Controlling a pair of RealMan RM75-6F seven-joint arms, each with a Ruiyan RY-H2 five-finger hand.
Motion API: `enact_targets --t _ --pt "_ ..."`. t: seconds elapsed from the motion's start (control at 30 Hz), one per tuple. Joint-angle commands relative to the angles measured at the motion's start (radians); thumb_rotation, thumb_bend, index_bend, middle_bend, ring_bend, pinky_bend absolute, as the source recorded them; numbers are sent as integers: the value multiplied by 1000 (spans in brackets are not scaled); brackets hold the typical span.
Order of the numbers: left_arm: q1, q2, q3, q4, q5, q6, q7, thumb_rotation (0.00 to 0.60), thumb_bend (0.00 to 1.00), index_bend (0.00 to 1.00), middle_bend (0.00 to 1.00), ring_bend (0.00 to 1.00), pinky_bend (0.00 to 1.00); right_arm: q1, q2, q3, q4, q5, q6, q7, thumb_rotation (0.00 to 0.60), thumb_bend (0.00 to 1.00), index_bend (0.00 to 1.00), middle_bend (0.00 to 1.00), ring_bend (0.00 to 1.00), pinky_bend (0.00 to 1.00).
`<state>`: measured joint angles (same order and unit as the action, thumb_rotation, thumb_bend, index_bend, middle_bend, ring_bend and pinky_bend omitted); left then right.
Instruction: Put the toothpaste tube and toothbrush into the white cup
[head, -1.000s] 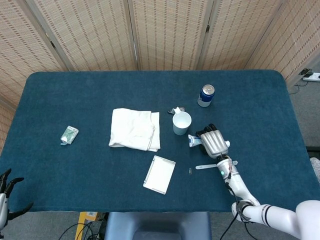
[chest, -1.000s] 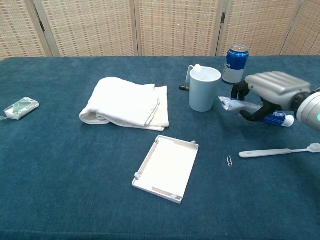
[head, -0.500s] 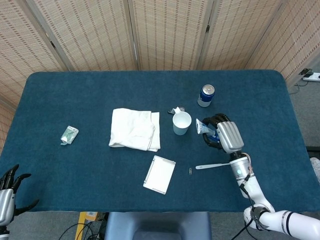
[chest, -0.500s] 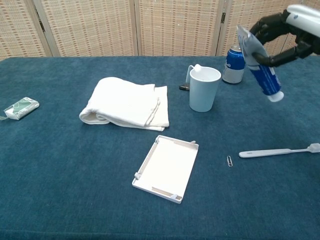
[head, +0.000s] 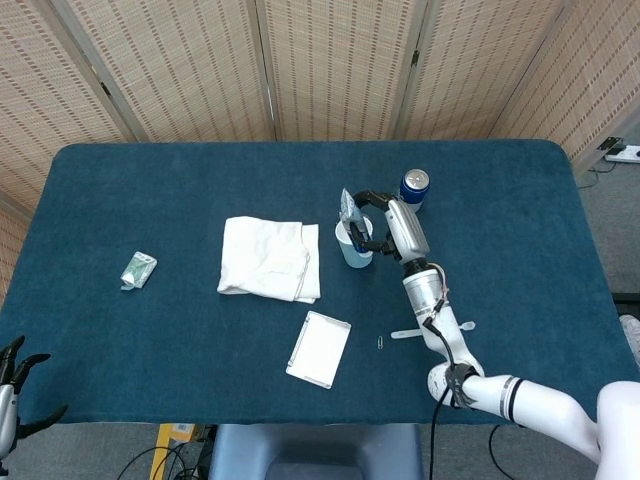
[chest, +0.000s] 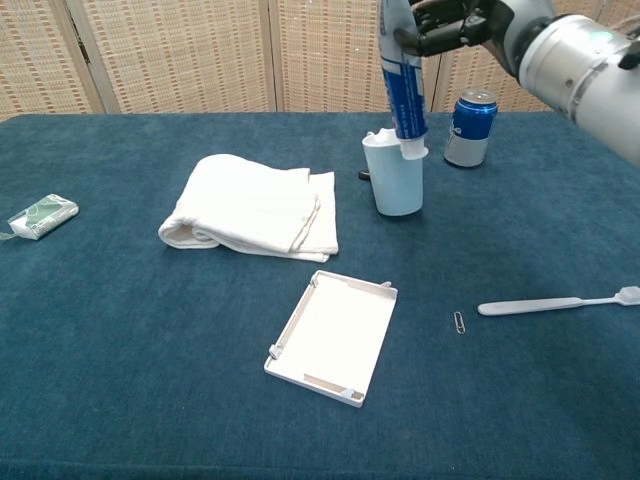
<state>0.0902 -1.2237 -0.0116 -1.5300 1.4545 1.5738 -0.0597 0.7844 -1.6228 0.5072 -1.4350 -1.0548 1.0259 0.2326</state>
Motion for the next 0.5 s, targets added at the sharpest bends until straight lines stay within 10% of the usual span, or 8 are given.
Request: enact_targets --t 0.03,0.5 --pt "9 4 0 3 -8 7 -6 600 135 287 54 23 147 21 -2 31 10 32 -24 15 600 374 675 600 332 226" --pt "13 5 -1 0 -11 2 2 600 135 287 54 23 147 35 23 52 21 72 -50 54 600 374 675 600 332 226"
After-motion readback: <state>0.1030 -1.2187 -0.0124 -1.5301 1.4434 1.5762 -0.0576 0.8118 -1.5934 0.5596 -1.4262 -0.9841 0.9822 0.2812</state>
